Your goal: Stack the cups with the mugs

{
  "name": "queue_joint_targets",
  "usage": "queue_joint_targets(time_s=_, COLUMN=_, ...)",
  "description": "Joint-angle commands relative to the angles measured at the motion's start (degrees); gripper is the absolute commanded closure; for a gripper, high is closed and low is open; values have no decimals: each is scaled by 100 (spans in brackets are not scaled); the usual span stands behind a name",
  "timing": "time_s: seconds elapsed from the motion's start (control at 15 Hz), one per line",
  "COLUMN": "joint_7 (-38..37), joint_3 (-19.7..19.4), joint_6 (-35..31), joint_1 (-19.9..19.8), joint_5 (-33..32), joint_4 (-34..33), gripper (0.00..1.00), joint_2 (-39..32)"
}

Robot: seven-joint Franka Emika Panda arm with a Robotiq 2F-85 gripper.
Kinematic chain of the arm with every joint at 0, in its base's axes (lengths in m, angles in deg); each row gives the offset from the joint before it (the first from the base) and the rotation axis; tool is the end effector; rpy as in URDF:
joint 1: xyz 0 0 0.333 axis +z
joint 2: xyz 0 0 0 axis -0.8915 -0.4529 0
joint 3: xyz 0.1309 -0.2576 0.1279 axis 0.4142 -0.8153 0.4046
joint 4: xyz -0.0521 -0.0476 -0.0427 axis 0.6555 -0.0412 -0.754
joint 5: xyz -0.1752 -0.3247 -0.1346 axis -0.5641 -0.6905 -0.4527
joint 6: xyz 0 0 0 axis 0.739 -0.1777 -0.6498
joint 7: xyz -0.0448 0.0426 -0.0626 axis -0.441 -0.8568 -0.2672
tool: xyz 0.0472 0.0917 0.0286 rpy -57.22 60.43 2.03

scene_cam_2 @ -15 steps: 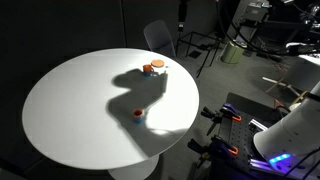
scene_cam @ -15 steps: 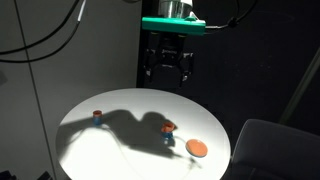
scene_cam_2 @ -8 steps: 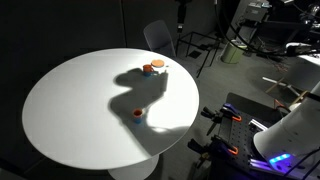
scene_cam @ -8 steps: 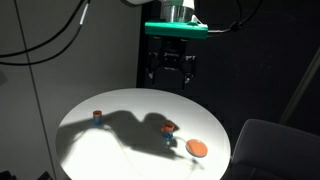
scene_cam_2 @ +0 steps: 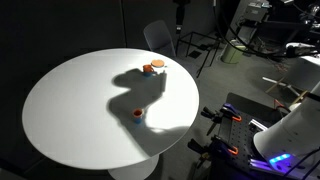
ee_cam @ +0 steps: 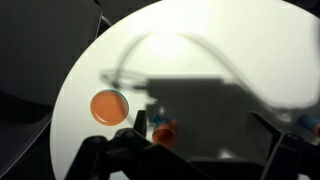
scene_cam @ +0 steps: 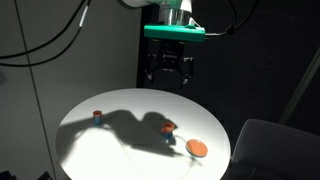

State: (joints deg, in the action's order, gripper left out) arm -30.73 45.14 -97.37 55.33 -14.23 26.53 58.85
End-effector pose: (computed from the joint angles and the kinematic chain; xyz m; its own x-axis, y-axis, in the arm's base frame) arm 0.5586 -0.1834 0.4369 0.9350 0.3470 -0.0730 0.3503 -0.9359 0.0383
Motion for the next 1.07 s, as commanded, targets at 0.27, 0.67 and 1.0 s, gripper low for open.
queue_joint_targets(time_s=0.27, joint_7=797, joint_3=305, joint_6=-853, joint_1=-173, joint_5=78, joint_4=-508, gripper=0, joint_2=-811)
queue_joint_targets(time_s=0.67, joint_7=1156, joint_3=491, joint_6=-932, joint_1=-333, joint_5=28, joint_4=-960, gripper=0, joint_2=-1545)
queue_joint_targets(time_s=1.0, joint_7=1366, joint_3=589, joint_6=-889, joint_1=-474, joint_5=1, joint_4=-1211, gripper=0, joint_2=-1982)
